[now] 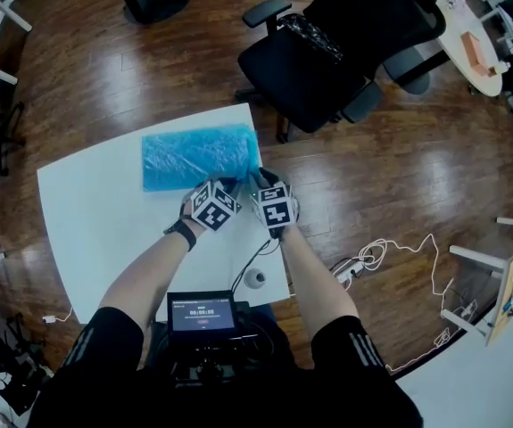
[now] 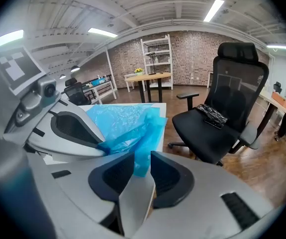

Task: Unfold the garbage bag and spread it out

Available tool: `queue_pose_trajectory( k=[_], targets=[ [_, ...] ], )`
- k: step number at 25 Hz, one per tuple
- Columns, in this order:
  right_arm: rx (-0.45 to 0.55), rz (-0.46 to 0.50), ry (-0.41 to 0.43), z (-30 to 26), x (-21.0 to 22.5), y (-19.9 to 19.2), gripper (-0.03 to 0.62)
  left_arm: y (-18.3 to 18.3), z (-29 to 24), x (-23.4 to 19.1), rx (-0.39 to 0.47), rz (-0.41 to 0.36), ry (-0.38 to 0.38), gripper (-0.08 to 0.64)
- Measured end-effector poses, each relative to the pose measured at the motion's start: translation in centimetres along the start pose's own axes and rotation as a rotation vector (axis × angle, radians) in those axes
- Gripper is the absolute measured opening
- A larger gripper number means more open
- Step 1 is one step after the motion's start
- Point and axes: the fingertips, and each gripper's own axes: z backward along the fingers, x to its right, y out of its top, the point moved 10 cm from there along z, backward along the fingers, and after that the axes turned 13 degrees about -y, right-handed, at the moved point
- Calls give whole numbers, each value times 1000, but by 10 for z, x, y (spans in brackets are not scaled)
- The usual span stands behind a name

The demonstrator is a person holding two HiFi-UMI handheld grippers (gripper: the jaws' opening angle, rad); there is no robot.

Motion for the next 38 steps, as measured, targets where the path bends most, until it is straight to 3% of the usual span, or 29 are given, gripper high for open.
queue_pose_trajectory(
  k=[8, 16, 22, 38],
  targets=[
    [-24, 92, -15, -4, -4, -3, 130, -1, 7, -1, 43, 27, 1, 1],
    [-14, 96, -20, -4, -4, -3, 132, 6, 34, 0, 142, 41, 34, 1],
    [-11, 105, -36, -5, -4, -5, 133, 4, 68, -4, 246, 56, 102, 1],
    [-37, 130, -73, -6, -7, -4, 138, -19, 163, -22, 400, 90, 307, 1]
  ],
)
